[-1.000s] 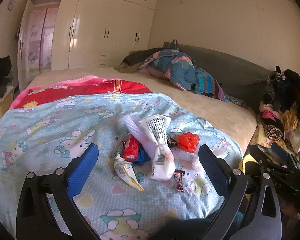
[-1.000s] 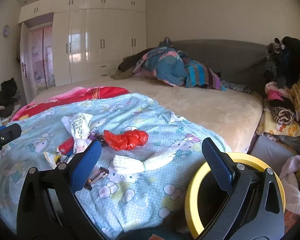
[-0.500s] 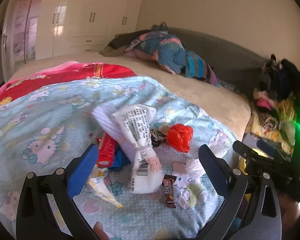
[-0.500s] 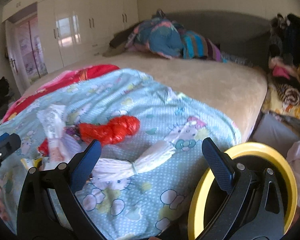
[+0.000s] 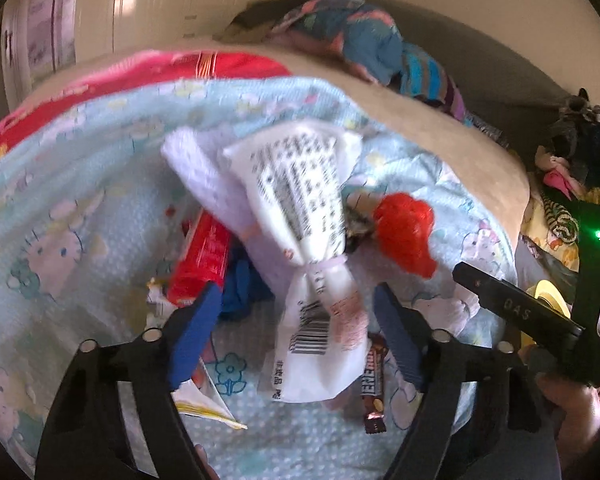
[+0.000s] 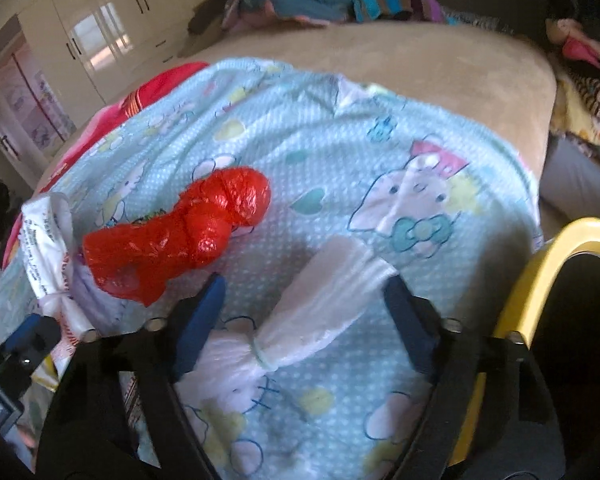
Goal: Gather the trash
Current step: 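Grasp the white printed bag with the left tool while the right tool grasps the white tissue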
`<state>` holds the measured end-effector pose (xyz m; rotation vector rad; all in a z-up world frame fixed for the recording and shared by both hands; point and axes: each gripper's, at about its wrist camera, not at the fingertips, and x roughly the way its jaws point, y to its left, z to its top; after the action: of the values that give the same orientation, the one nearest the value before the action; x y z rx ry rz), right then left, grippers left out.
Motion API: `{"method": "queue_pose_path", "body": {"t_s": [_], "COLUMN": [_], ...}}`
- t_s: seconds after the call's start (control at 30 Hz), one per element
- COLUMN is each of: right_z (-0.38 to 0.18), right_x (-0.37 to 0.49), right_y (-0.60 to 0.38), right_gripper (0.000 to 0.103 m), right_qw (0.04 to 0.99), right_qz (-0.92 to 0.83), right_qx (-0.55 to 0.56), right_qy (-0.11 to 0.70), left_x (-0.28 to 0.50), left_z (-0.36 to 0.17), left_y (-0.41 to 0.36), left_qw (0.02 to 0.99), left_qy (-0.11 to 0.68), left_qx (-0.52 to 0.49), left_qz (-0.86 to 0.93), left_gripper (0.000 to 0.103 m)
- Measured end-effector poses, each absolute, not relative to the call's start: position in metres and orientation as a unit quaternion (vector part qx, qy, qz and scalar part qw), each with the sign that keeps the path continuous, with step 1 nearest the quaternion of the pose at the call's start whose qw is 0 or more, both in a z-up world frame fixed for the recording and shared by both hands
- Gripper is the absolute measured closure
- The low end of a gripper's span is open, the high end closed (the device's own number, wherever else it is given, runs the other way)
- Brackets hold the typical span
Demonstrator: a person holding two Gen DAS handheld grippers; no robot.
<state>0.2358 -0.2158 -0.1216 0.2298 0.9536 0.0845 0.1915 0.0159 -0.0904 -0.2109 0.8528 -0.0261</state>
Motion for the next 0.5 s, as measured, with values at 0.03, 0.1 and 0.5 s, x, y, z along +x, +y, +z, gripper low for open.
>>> {"method": "queue_pose_path", "body": {"t_s": [0.03,0.1,0.5], "right_z": [-0.125,-0.133,-0.110], "right_x": [0.237,0.238,0.208], "right_y": [-0.215,-0.214,-0.230], "right_gripper": [0.054,0.070,0.089], "right_qw": [0.877,0.869,0.890], "right_qz": [0.044,0.051,0.091], "right_qx": [0.115,0.124,0.154], "right_qy": [0.463,0.477,0.418], "left_x": [0.193,0.190,0.160], "left_z": [-0.092,-0.093,-0.070], "left_y": [0.016,0.017,0.024], "left_qw": [0.904,0.904,0.918], "left_qy": [0.414,0.412,0.368], "left_qx": [-0.105,-0.108,-0.143], "left_qz": [-0.015,-0.021,-0.045], "left_gripper": [0.038,0.046,0.076]}}
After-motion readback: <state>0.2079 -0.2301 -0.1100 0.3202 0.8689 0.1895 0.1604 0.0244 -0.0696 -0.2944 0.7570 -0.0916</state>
